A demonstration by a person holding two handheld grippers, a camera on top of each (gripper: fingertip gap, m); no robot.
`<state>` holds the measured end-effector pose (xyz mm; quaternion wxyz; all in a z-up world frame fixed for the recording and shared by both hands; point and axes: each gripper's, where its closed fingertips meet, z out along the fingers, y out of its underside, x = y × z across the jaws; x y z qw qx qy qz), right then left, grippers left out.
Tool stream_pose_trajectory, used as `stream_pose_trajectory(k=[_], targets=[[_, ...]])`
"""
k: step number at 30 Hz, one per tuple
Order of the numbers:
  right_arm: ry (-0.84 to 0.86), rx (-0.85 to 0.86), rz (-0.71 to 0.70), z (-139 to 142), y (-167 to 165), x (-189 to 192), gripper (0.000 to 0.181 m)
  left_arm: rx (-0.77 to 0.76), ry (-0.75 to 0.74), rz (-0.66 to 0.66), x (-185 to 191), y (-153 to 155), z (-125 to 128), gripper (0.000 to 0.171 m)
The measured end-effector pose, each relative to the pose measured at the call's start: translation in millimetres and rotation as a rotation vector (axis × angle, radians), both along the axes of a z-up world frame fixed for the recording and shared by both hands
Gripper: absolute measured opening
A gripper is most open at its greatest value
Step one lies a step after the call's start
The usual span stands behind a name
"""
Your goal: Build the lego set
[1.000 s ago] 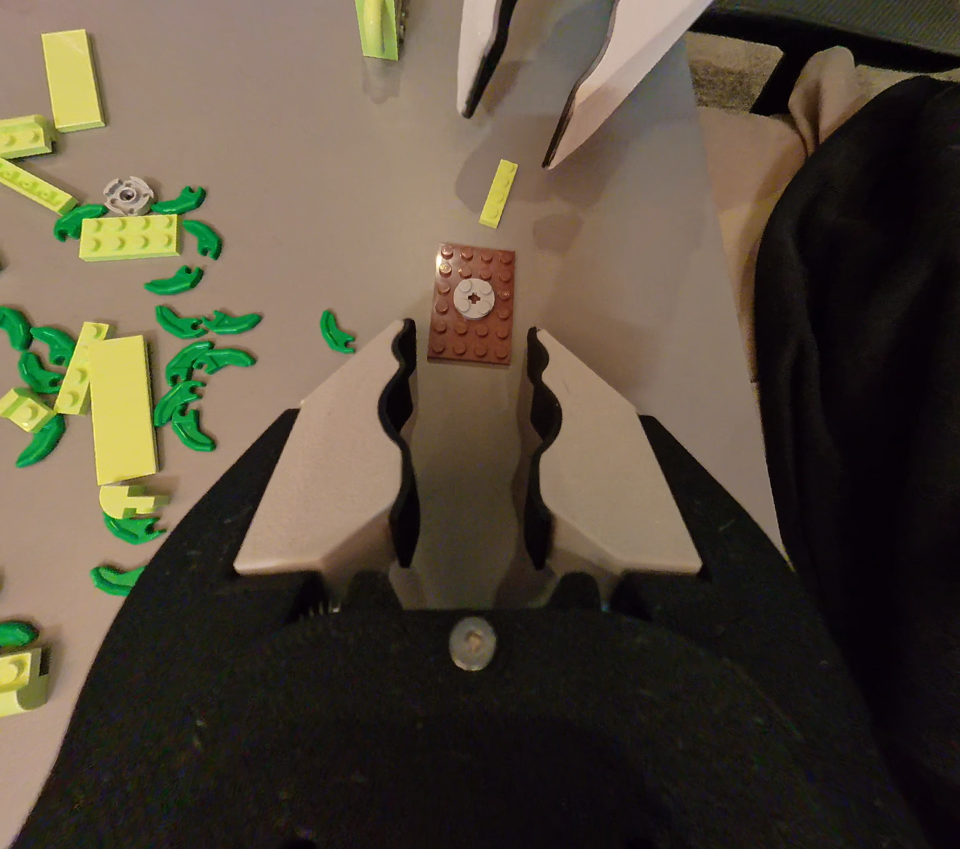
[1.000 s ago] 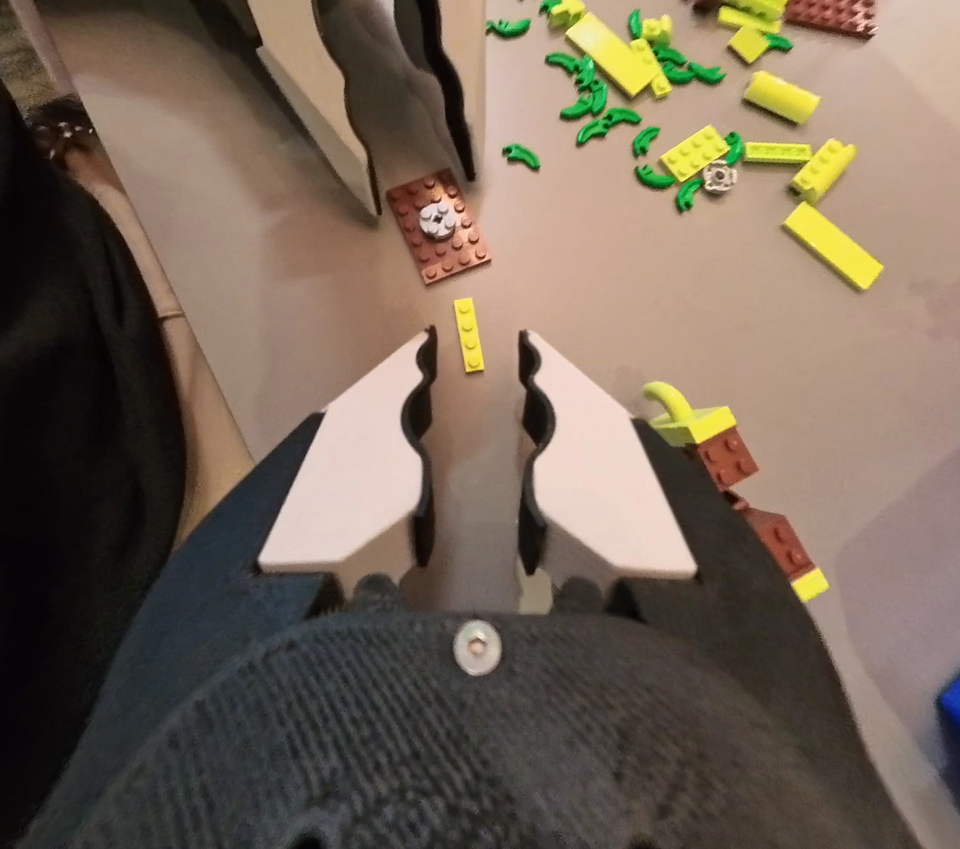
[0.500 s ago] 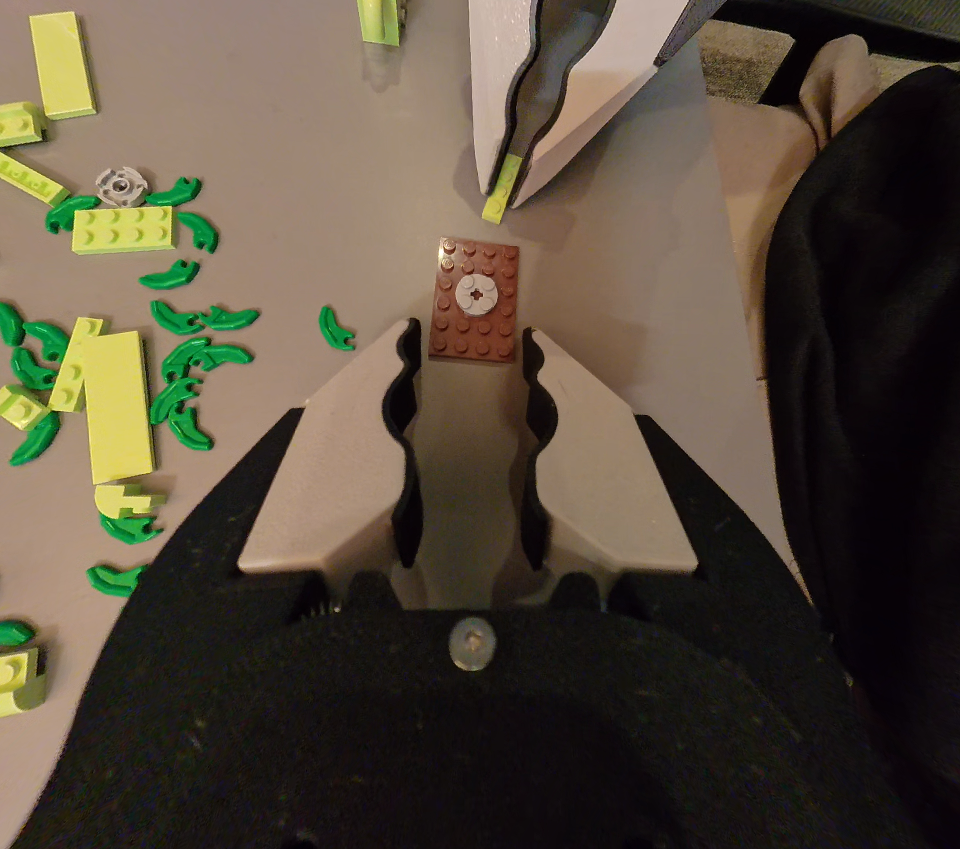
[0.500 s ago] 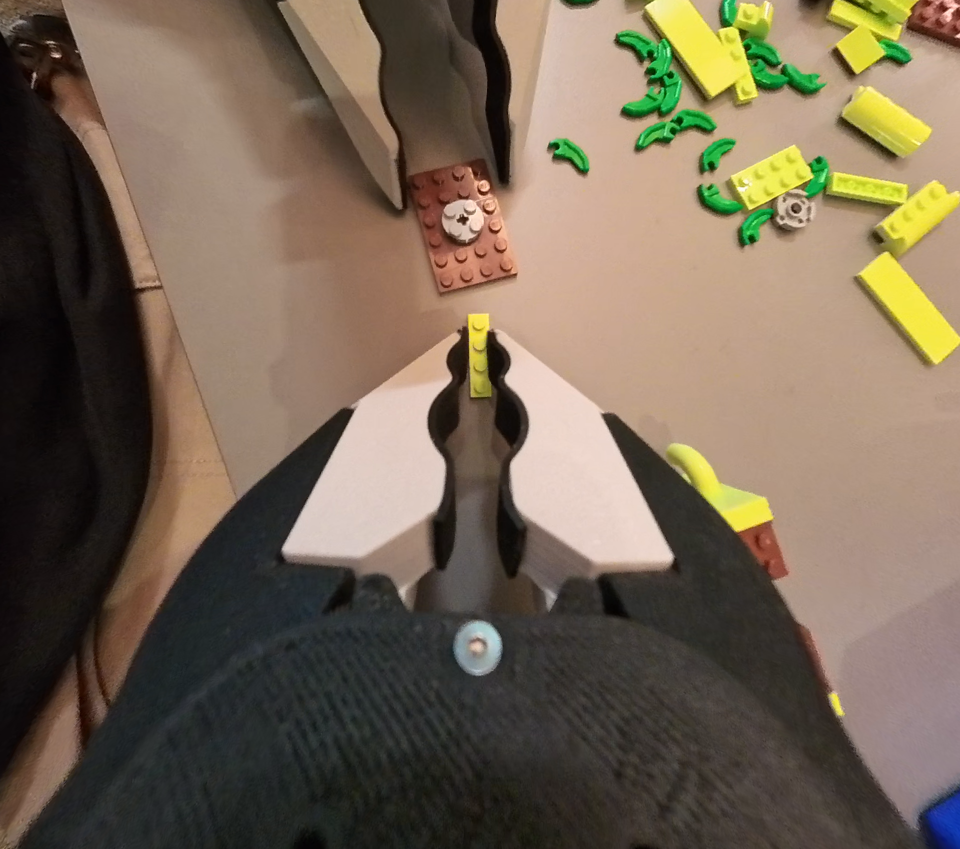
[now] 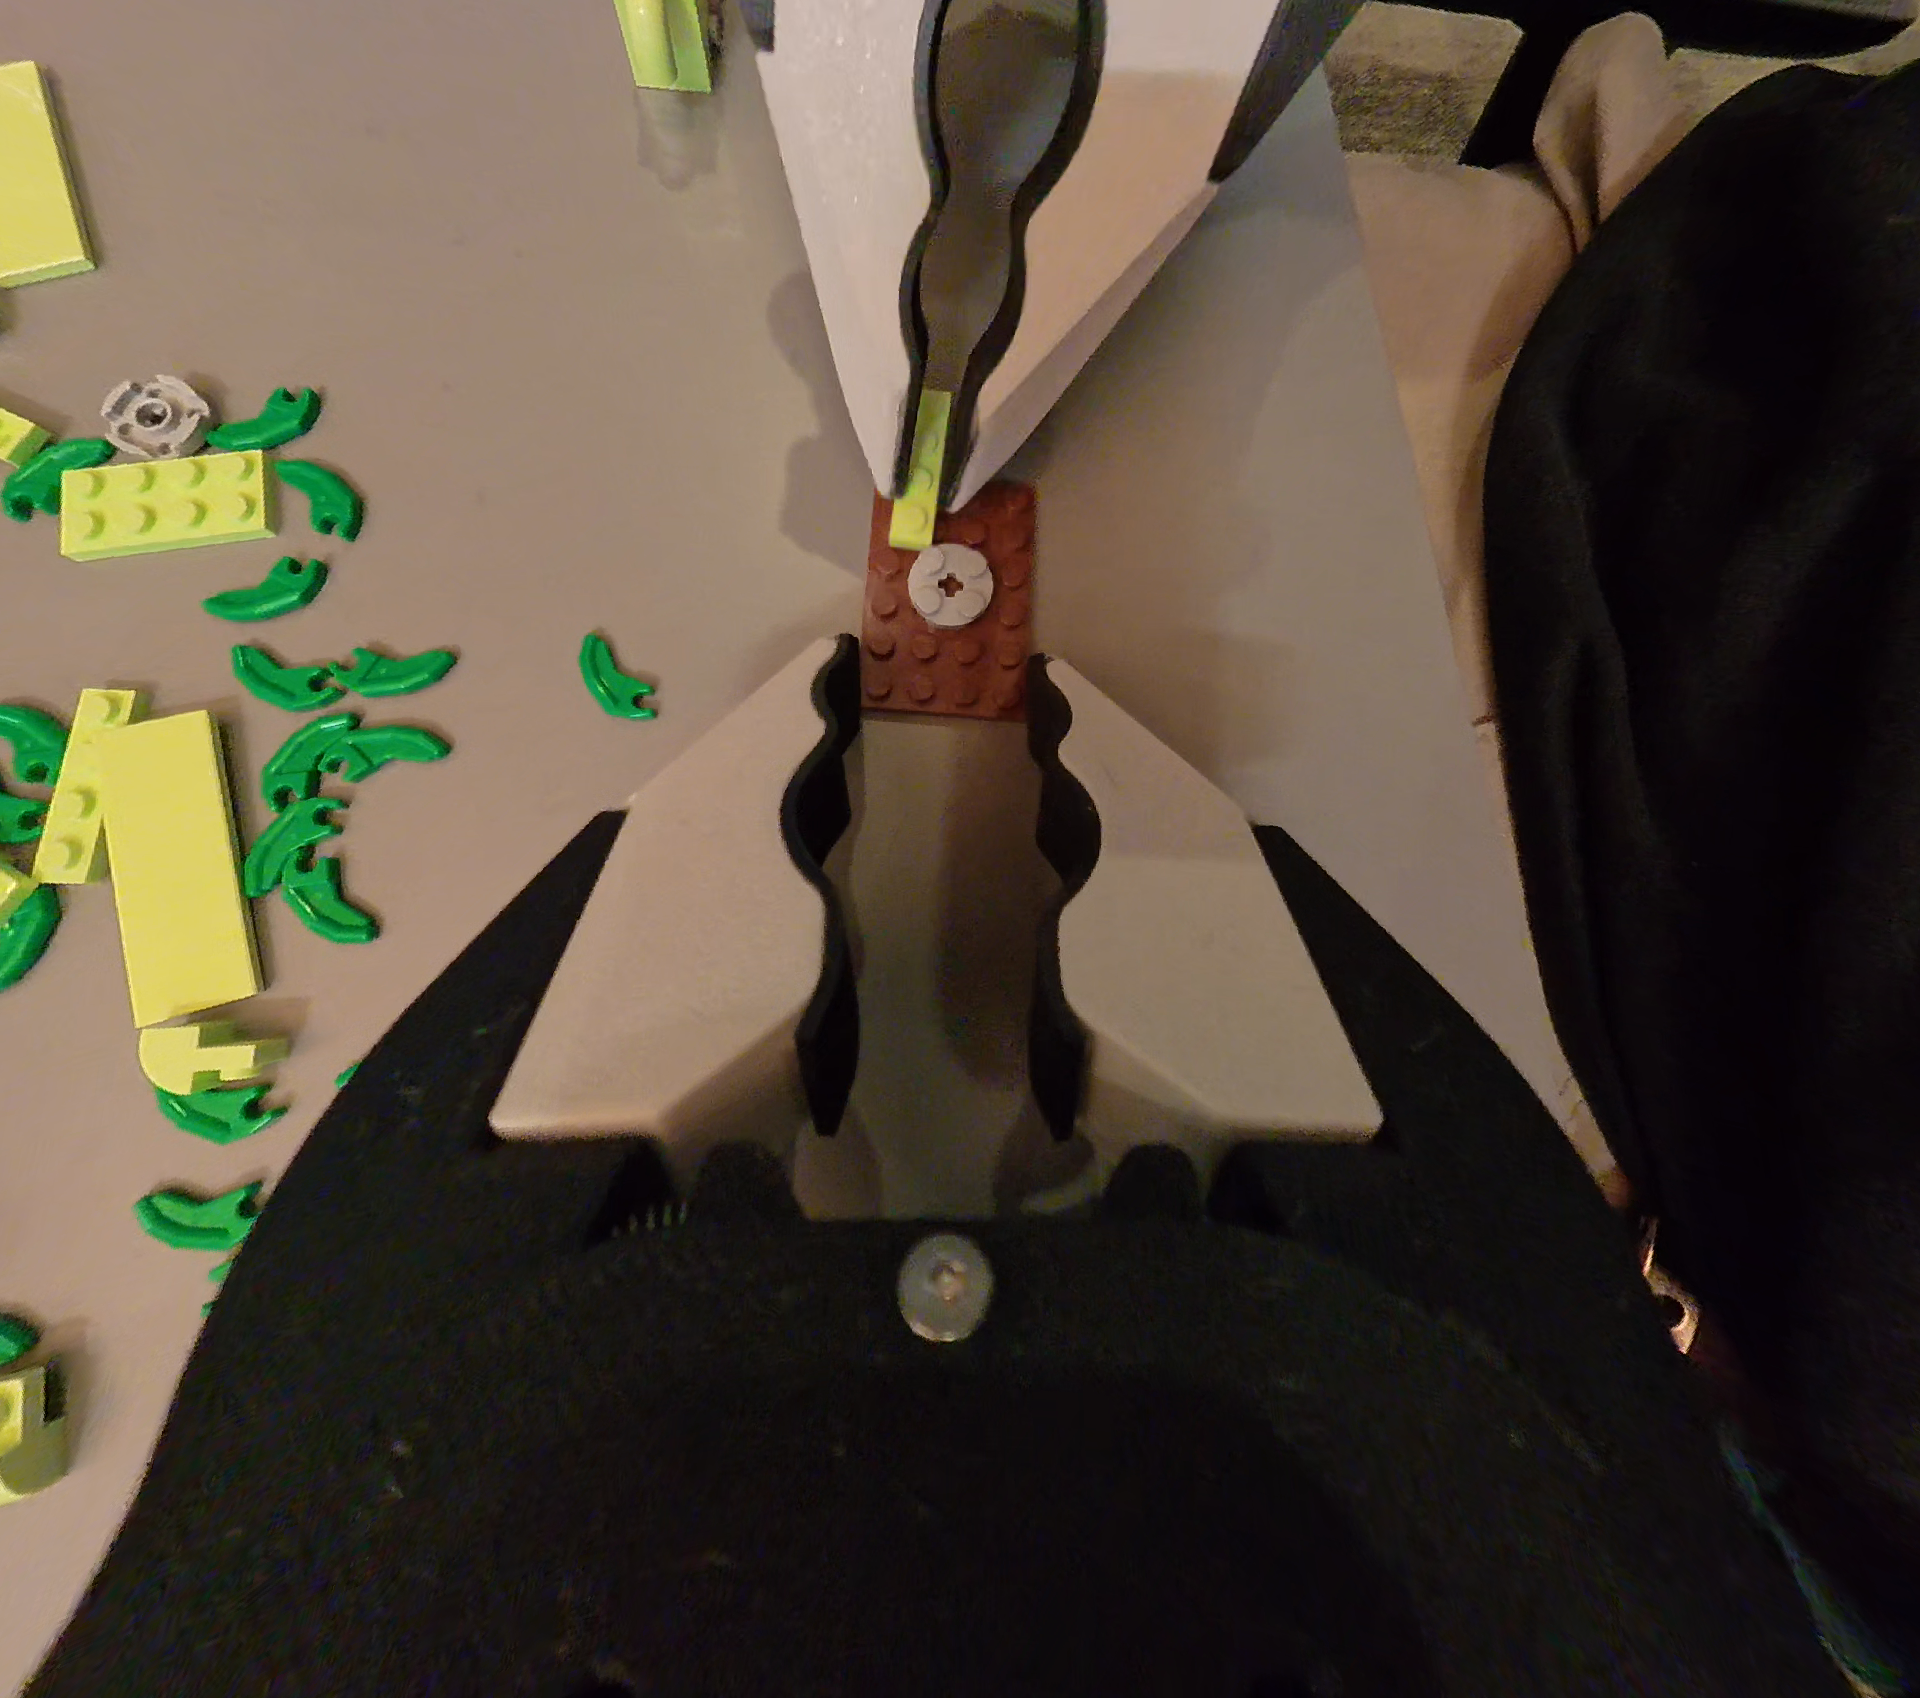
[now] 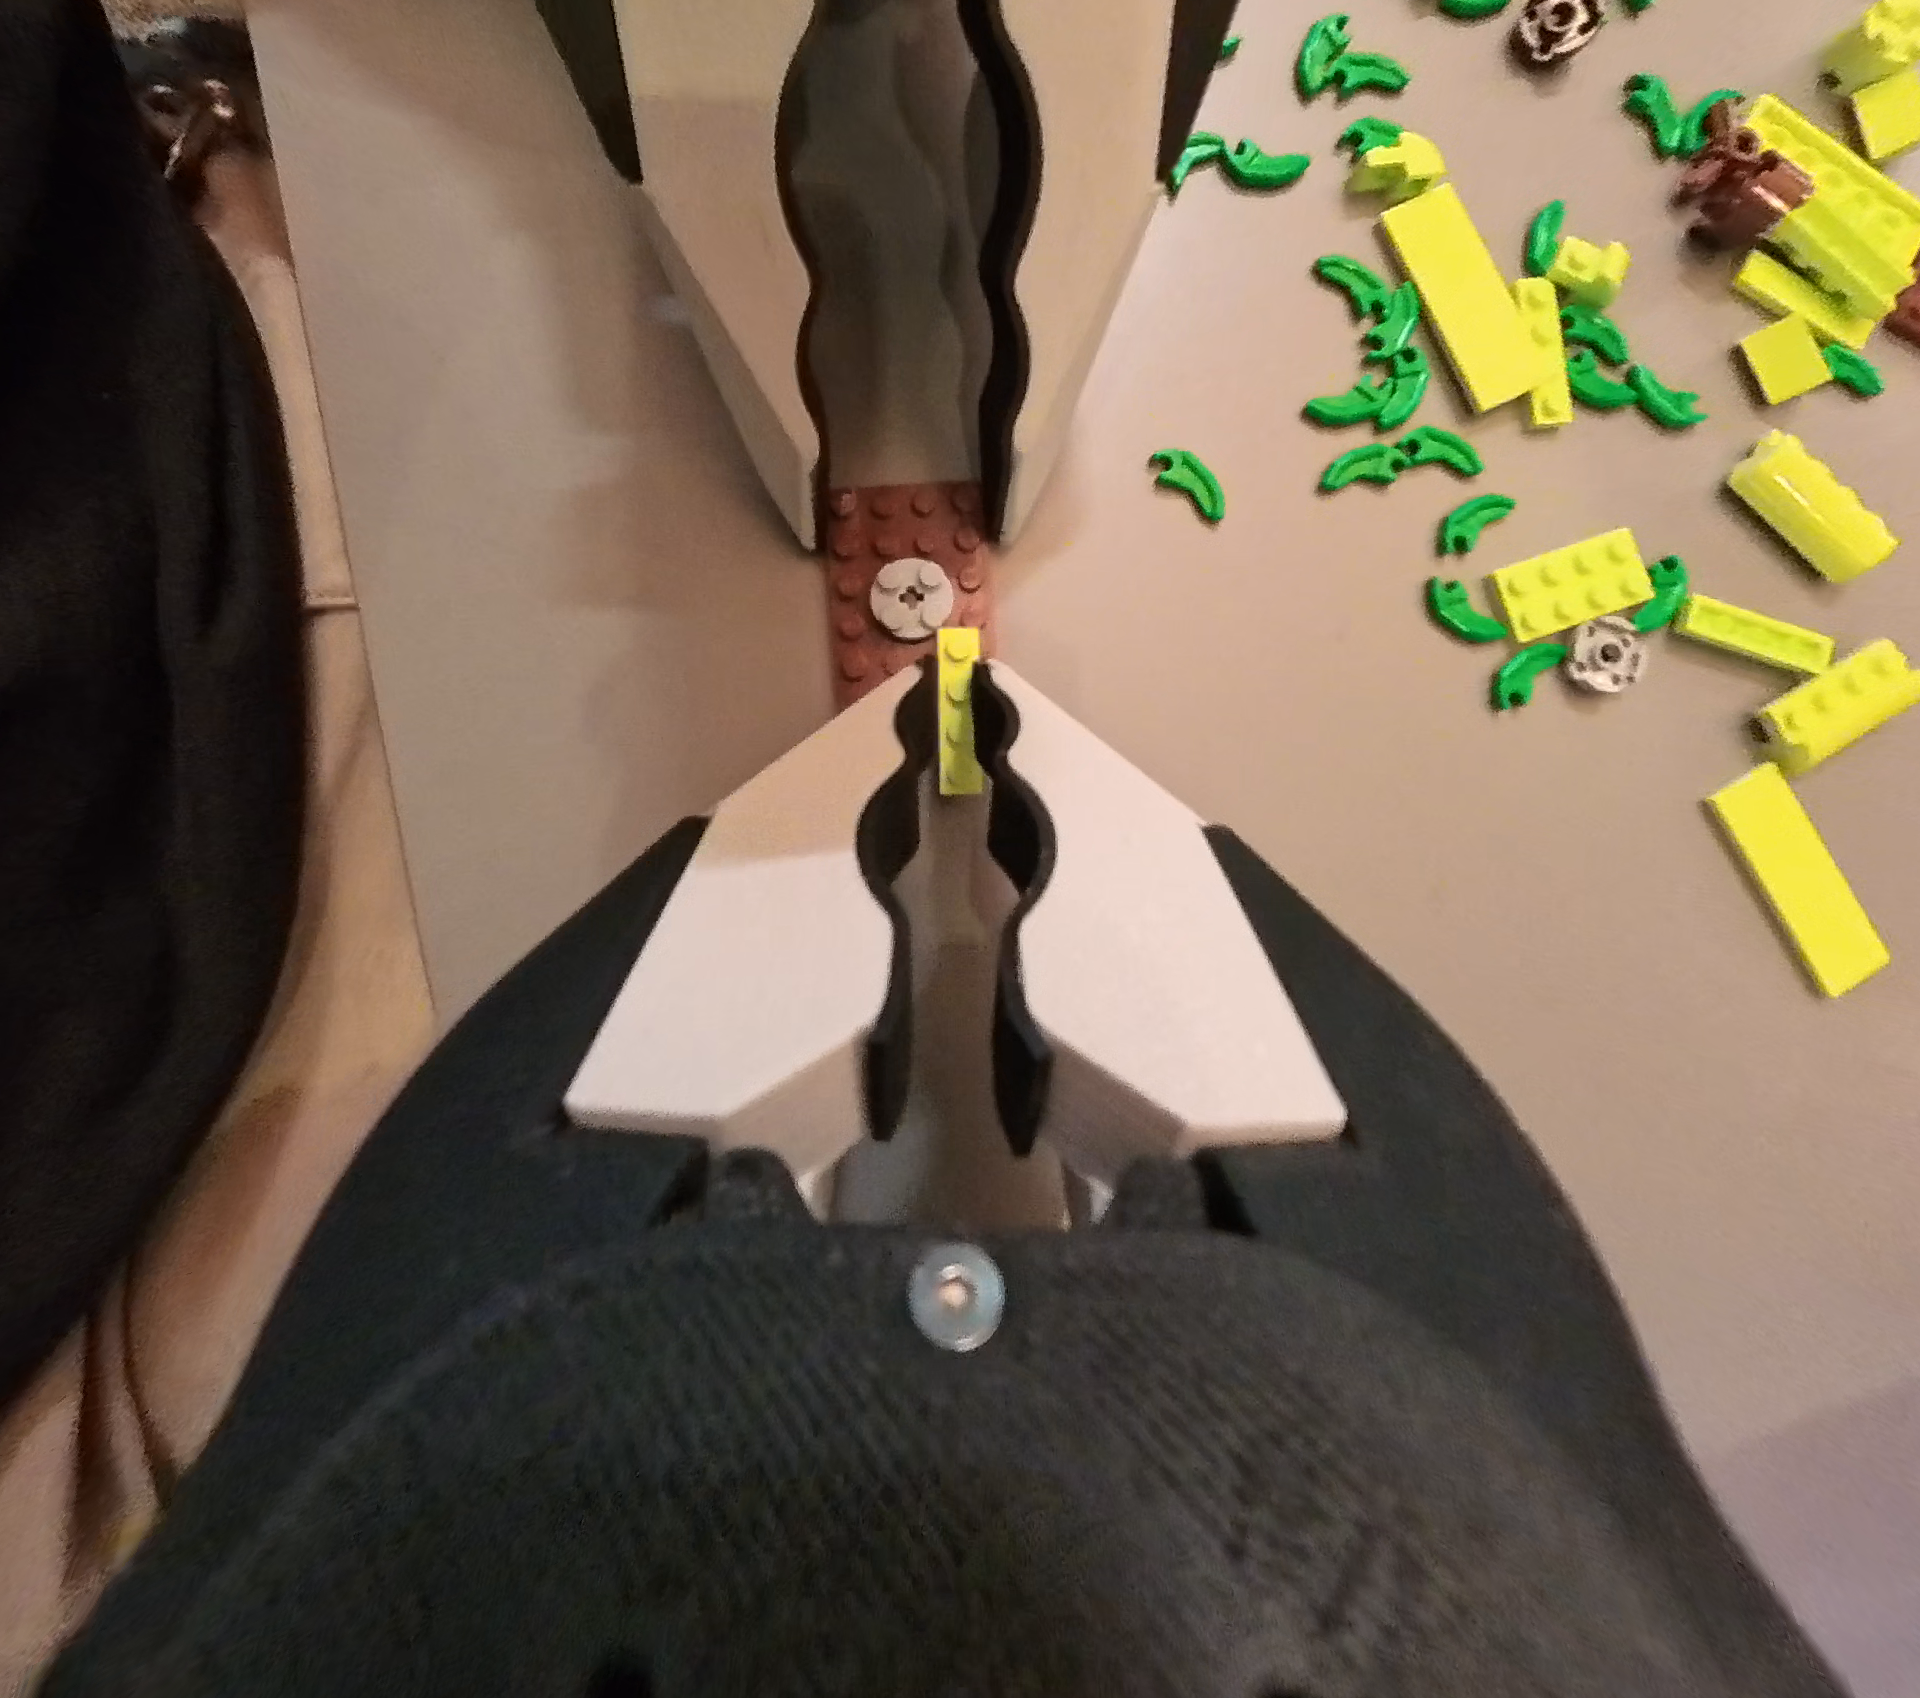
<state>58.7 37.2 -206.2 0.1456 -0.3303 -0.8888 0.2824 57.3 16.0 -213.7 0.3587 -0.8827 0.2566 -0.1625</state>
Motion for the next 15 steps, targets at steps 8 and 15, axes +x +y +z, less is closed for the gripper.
stream_pose_trajectory(k=[8,15], targets=[[-0.034,0.006,0.057,-0.9,-0.3,-5.2,0.004,-0.002,-0.003,0.0,0.0,0.1,-0.2,0.029],[-0.072,0.006,0.092,-1.6,-3.0,-6.4,0.004,-0.005,-0.007,0.0,0.1,0.2,-0.2,0.029]])
